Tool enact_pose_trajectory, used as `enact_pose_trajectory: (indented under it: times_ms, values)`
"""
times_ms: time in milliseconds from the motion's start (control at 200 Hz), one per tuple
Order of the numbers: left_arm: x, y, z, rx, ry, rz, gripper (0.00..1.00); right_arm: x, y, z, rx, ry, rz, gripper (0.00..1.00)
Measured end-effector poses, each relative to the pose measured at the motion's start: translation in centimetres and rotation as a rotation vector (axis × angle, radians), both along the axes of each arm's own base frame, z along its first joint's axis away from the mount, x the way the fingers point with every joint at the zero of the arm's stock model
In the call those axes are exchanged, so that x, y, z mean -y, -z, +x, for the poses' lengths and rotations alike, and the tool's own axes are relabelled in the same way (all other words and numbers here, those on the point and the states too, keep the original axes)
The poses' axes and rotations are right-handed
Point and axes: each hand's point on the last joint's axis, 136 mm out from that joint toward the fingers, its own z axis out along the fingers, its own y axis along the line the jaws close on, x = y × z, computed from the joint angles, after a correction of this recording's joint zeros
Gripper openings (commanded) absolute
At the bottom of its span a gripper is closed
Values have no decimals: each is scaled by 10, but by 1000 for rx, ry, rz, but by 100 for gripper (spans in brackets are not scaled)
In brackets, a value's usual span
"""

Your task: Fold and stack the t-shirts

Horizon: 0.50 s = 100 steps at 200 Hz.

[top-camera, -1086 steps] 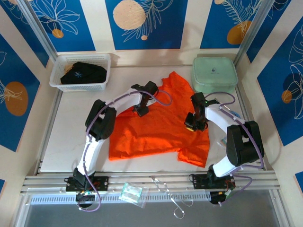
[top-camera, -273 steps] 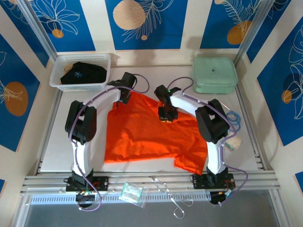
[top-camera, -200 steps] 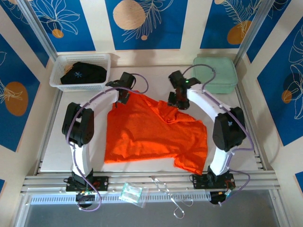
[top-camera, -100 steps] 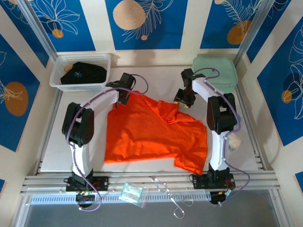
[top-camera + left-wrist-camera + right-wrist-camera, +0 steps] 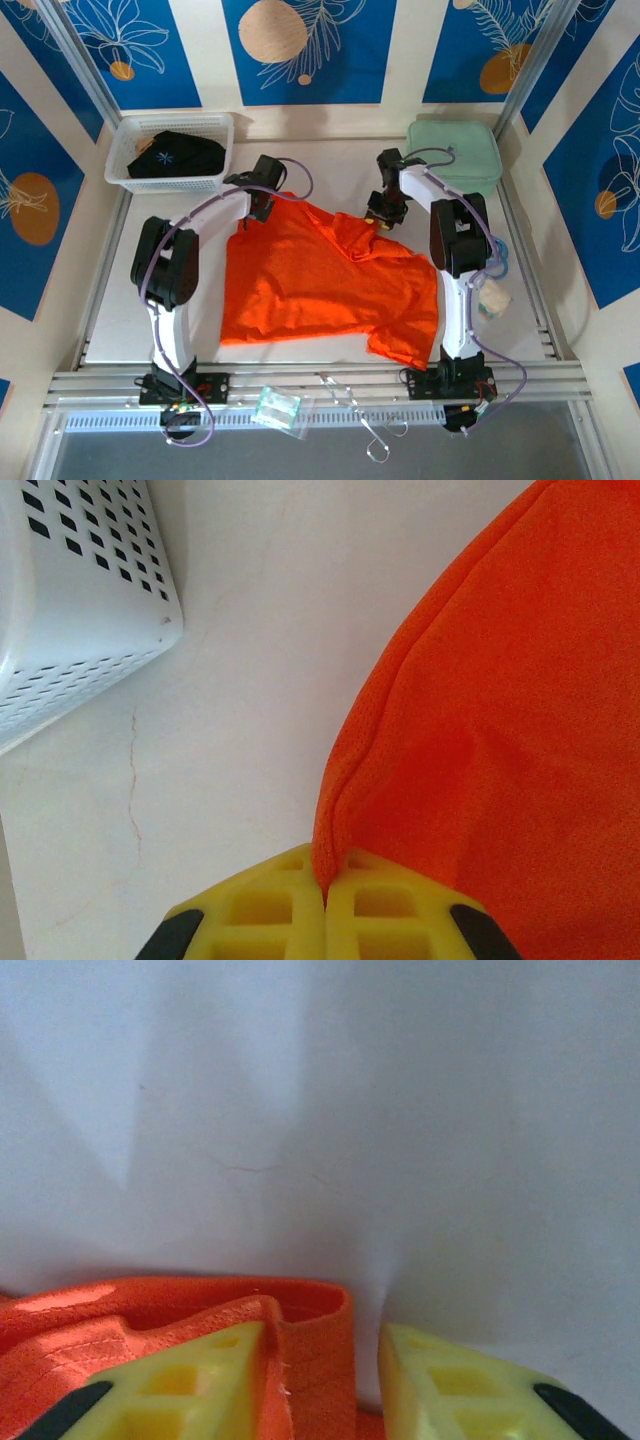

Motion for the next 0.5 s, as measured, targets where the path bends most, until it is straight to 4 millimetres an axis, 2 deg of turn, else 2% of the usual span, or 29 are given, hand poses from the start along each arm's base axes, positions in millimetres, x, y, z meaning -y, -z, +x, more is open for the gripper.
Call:
enact_pose_trajectory:
  times_ms: [165, 390, 450, 500]
  values:
    - [0, 2, -1, -2, 0, 1, 0, -5, -4, 8, 16, -5, 4, 0]
    - [-1, 1, -2, -2, -1, 2, 0, -4, -15, 15, 52, -11, -4, 0]
    - [-2, -5, -3, 7, -4, -4, 0, -2, -28, 18, 88, -26, -14, 0]
    - [-3, -18, -5, 25, -12, -18, 0, 0, -49, 20, 142, -42, -20, 0]
